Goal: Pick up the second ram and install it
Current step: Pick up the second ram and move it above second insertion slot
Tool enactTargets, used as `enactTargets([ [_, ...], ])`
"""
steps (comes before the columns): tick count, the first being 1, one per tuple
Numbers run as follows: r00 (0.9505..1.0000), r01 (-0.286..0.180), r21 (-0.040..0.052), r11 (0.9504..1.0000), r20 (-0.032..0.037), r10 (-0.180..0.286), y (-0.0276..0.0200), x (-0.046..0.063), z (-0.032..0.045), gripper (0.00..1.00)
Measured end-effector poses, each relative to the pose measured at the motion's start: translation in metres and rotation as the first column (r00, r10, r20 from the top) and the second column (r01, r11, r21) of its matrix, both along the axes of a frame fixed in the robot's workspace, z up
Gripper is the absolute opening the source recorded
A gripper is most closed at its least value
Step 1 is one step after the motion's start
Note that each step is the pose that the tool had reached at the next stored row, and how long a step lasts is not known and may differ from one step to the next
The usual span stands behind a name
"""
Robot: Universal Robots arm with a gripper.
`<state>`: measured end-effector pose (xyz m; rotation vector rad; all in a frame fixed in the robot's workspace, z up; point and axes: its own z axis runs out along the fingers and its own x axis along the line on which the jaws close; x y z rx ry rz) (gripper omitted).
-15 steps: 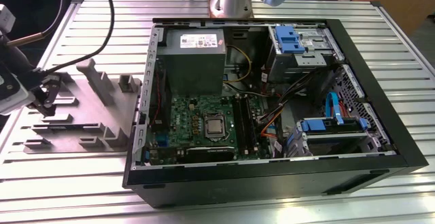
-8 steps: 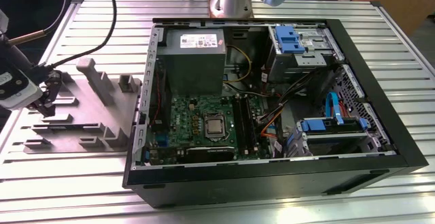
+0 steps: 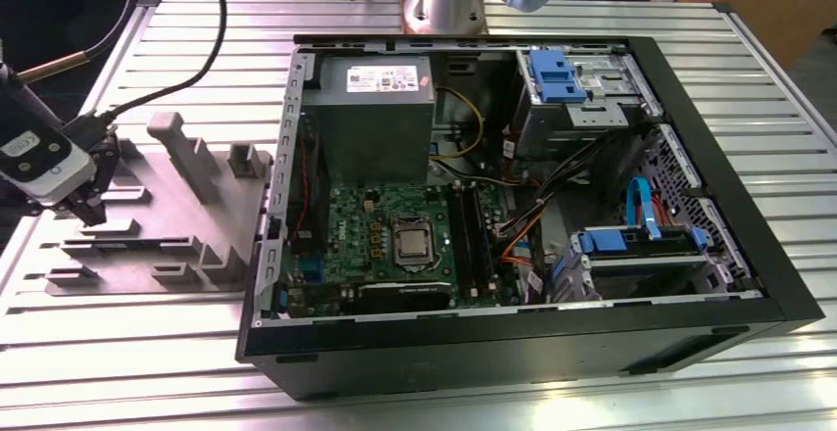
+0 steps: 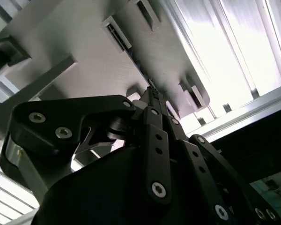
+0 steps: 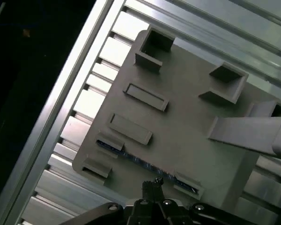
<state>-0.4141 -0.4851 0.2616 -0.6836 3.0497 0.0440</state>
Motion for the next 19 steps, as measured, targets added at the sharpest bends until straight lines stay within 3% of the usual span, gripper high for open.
enactTargets([
  [5, 0.9959, -0.090, -0.0020, 0.9959, -0.0001, 0.090, 0.0000, 0.0000, -0.0006, 0.10],
  [9, 0.9866, -0.163, -0.0036, 0.9866, -0.0003, 0.163, 0.0000, 0.0000, -0.0011, 0.10],
  [13, 0.9723, -0.234, -0.0052, 0.9723, -0.0007, 0.234, 0.0000, 0.0000, -0.0016, 0.10],
  [19, 0.9409, -0.339, -0.0074, 0.9409, -0.0014, 0.339, 0.0000, 0.0000, -0.0024, 0.10],
])
